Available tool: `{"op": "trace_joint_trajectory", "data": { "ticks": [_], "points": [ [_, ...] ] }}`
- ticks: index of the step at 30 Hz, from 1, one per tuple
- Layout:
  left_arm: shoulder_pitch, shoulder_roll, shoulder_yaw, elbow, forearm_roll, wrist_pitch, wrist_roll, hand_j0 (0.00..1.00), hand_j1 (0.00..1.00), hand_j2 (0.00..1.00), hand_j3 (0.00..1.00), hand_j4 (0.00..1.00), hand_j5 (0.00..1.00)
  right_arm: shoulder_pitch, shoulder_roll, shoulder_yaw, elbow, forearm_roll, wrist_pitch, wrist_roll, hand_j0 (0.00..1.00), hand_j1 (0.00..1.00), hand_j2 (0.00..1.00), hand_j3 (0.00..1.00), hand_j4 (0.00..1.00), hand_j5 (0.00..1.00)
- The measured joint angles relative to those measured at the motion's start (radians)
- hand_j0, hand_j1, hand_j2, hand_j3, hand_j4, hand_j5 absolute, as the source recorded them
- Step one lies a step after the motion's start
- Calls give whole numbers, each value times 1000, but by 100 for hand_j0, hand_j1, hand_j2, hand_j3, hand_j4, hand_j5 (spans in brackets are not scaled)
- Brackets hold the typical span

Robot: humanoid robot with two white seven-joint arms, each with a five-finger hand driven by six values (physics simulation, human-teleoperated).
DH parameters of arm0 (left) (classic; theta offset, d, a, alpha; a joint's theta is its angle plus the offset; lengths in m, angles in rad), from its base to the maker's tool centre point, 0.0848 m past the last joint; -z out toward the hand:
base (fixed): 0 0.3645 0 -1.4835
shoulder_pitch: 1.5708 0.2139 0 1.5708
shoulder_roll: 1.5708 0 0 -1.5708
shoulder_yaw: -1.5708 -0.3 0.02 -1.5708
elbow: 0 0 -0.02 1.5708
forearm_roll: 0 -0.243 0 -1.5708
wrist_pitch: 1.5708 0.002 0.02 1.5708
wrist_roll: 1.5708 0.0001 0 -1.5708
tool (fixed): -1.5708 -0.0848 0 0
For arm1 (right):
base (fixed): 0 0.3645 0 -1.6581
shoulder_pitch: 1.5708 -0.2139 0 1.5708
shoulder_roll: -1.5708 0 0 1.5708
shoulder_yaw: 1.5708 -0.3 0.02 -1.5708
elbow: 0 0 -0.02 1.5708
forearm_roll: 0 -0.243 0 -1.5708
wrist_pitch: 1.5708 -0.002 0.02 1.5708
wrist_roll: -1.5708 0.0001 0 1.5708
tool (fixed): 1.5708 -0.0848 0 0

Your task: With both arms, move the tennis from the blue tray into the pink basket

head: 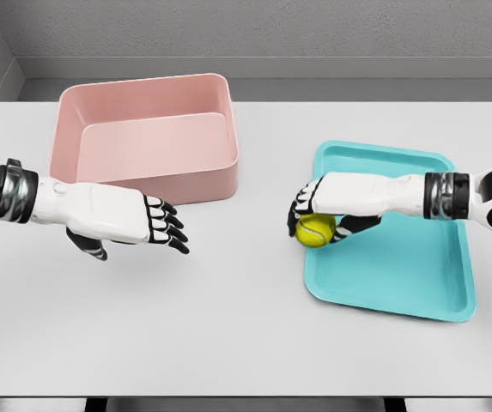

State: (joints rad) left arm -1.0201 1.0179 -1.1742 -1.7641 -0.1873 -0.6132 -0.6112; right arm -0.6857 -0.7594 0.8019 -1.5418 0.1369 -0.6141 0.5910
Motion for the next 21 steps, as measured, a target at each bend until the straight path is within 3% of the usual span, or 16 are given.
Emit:
{"op": "trace_joint_trajectory", "data": {
  "ticks": [12, 21],
  "points": [
    [-2, -5, 2, 0, -1, 0, 0, 100, 100, 100, 100, 100, 100, -18, 115, 36, 6, 7, 0, 19, 57, 57, 57, 57, 57, 57],
    [-5, 65, 15, 0, -3, 0, 0, 100, 100, 100, 100, 100, 100, -28, 191, 68, 51, 46, 0, 20, 57, 57, 57, 57, 57, 57]
  ]
}}
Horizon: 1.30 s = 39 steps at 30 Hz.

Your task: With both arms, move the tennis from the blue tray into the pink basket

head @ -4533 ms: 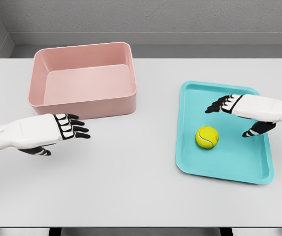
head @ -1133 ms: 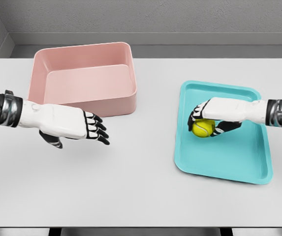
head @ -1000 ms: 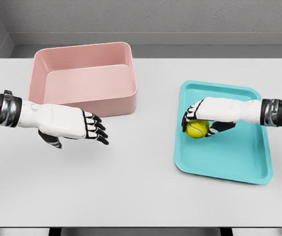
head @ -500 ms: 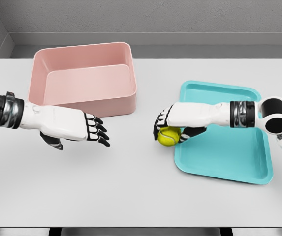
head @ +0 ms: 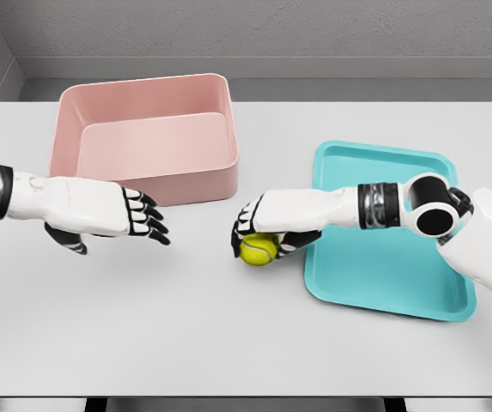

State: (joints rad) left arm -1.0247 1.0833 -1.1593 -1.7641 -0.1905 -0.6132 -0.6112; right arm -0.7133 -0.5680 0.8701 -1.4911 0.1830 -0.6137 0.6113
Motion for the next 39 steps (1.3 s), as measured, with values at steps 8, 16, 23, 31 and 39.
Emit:
{"op": "trace_joint_trajectory", "data": {
  "ticks": [8, 16, 23, 31, 39],
  "points": [
    [2, 8, 2, 0, -2, 0, 0, 100, 100, 100, 100, 100, 100, -14, 52, 52, 49, 26, 0, 0, 57, 57, 57, 57, 57, 57],
    [6, 12, 0, 0, -5, 0, 0, 100, 100, 100, 100, 100, 100, -21, 81, 77, 90, 47, 0, 0, 57, 57, 57, 57, 57, 57],
    [9, 14, 0, 0, -6, 0, 0, 100, 100, 100, 100, 100, 100, -31, 87, 80, 100, 54, 0, 0, 100, 100, 100, 100, 100, 100],
    [3, 41, 11, 0, -4, 0, 0, 100, 100, 100, 100, 100, 100, -58, 71, 79, 91, 54, 0, 0, 100, 100, 100, 100, 100, 100],
    [5, 58, 23, 0, 1, 0, 0, 100, 100, 100, 100, 100, 100, -164, -107, 65, 58, 53, 0, -1, 100, 100, 100, 100, 100, 100]
  ]
}}
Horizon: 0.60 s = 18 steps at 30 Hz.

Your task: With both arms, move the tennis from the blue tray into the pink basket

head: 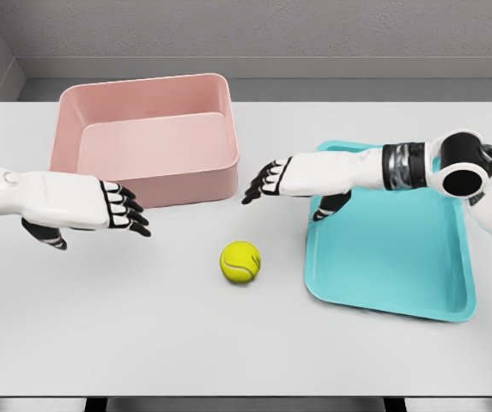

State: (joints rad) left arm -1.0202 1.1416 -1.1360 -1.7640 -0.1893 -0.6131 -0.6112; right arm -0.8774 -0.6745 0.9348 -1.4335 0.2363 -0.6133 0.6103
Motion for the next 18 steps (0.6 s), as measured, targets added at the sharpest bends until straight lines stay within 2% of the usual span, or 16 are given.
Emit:
{"op": "trace_joint_trajectory", "data": {
  "ticks": [5, 8, 14, 18],
  "points": [
    [3, -33, 6, 0, 2, 0, 0, 100, 100, 100, 100, 100, 100, 15, -106, -85, 6, -2, 0, -45, 100, 100, 100, 100, 100, 100],
    [1, -126, 6, 0, 2, 0, 0, 100, 100, 100, 100, 100, 100, 63, -151, -155, 49, -5, 0, -57, 100, 100, 100, 100, 100, 100],
    [-6, -306, 8, 0, 2, 0, 0, 100, 100, 100, 100, 100, 100, 75, -230, -226, 81, -6, 0, -62, 100, 100, 100, 100, 100, 100],
    [-11, -381, 5, 0, -1, 0, 0, 100, 100, 100, 100, 100, 100, 91, -252, -264, 93, -5, 0, -61, 100, 100, 100, 100, 100, 100]
  ]
}}
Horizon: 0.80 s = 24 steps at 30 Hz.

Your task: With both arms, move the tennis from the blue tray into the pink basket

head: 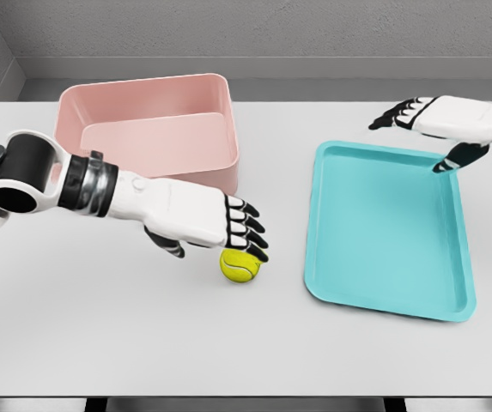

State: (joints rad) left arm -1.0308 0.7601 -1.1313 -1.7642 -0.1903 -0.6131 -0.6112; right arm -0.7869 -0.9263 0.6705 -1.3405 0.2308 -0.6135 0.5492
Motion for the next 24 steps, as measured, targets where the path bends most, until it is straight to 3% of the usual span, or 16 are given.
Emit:
{"op": "trace_joint_trajectory", "data": {
  "ticks": [2, 11, 19, 24],
  "points": [
    [3, -18, -1, 0, 5, 0, 0, 100, 100, 100, 100, 100, 100, 0, -2, -6, 1, 0, 0, 1, 100, 100, 100, 100, 100, 100],
    [0, 0, 6, 20, 189, 73, 0, 100, 100, 100, 100, 100, 100, 6, -1, -8, 4, 0, 0, 1, 100, 100, 100, 100, 100, 100],
    [9, -24, 1, 49, 56, 162, 0, 100, 100, 100, 100, 100, 100, 6, -1, -5, 3, 0, 0, 0, 100, 100, 100, 100, 100, 100],
    [35, -30, -6, 23, 36, 157, 0, 100, 100, 100, 100, 100, 100, 6, 2, -3, 3, 0, 0, 0, 100, 100, 100, 100, 100, 100]
  ]
}}
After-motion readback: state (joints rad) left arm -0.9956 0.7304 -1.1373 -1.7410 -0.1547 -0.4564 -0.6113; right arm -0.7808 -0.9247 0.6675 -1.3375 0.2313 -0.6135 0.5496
